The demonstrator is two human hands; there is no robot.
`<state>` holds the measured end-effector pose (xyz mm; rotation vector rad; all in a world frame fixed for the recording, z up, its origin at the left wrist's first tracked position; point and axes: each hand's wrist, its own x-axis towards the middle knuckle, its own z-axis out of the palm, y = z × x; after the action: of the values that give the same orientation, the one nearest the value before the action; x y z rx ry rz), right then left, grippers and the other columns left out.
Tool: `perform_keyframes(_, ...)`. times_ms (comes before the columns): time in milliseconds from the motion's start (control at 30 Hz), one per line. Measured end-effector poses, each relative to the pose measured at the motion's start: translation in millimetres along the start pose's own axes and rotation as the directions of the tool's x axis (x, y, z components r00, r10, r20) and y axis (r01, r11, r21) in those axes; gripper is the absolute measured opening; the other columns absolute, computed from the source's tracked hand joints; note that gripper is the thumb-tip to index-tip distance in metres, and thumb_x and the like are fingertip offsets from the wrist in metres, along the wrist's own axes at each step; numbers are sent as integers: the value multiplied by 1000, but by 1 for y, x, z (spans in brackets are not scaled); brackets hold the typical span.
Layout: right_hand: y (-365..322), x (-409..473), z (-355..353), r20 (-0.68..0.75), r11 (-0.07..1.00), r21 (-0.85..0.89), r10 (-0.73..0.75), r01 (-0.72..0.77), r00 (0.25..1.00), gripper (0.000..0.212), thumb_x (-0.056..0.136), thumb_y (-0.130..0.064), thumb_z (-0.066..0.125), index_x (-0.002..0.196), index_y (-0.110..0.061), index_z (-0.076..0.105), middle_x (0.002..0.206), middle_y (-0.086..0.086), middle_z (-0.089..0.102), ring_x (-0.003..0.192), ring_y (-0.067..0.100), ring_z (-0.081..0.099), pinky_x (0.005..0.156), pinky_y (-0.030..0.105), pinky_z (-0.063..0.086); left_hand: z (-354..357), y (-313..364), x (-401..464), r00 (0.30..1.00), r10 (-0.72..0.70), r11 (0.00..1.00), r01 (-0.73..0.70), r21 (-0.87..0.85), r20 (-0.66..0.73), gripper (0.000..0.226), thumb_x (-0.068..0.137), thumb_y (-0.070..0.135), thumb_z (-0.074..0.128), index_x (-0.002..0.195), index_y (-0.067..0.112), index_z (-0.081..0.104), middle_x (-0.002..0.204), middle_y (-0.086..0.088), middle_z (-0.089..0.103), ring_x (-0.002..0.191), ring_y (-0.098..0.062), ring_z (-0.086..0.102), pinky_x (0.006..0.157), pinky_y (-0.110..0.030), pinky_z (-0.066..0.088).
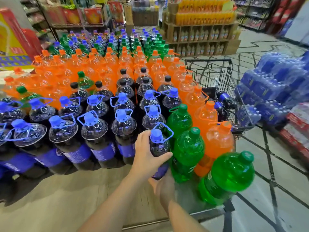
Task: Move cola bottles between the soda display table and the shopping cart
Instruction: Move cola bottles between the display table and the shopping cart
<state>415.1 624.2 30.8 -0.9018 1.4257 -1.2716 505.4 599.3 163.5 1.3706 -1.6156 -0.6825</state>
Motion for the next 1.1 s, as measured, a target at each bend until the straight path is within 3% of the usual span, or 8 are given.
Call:
perform_keyframes(67,3,3,2,-65,991,137,11,-2,998,39,94,-36,55,121,-17,75,115,-2,77,138,26,51,64,35,62,-1,-1,0,1000,-6,1000,6,1,7,82,67,50,86,137,33,46,133,13,40,134,-14,42,117,-37,38)
perform_keyframes(133,-13,-5,-5,-59,996,-83,9,-14,998,40,94,-36,64,133,-24,67,123,-4,73,125,22,62,73,42,61,-2,0,0,1000,-10,1000,10,10,15,83,68,52,86,137,35,44,133,14,39,134,-14,42,117,-39,38)
perform_keyframes(200,-8,-9,-13,105,908,-418,20,26,994,57,86,-37,80,137,-29,57,117,-9,70,101,6,66,77,25,55,-2,0,0,1000,-15,1000,14,12,24,83,69,52,87,137,36,43,134,14,39,134,-14,42,117,-40,39)
perform_keyframes(267,-5,-10,-17,62,869,-489,123,-77,990,77,73,-43,90,138,-31,52,116,-13,65,97,3,63,76,15,47,-3,-2,0,999,-12,1000,12,5,32,85,71,44,92,139,32,44,135,12,38,134,-14,41,117,-39,38)
perform_keyframes(433,-17,-18,-11,-27,854,-501,147,-140,989,117,53,-56,92,153,-31,37,134,-22,50,121,8,53,108,35,44,-8,-1,0,998,7,1000,-8,7,67,87,72,36,95,142,22,45,135,7,39,131,-13,38,114,-35,36)
perform_keyframes(700,-52,-60,-31,-144,677,-702,170,-222,975,92,75,-54,85,151,-26,41,142,1,61,129,24,58,100,32,48,-16,1,7,985,51,995,-63,72,168,101,70,47,95,148,10,43,142,-8,41,135,-23,36,115,-39,32)
perform_keyframes(967,-92,-134,-97,-403,638,-686,69,-350,913,118,61,-79,81,156,-24,36,150,2,53,137,26,51,105,39,49,-34,4,18,923,96,934,-213,286,373,116,62,33,102,149,-7,36,142,-24,41,139,-38,31,116,-45,26)
perform_keyframes(1100,-89,-154,-138,-462,629,-684,20,-370,887,108,41,-90,76,131,-34,56,124,-6,65,119,20,63,93,42,57,-43,14,20,890,32,889,-234,394,455,123,68,44,98,153,-9,27,149,-27,35,143,-40,27,119,-44,24)
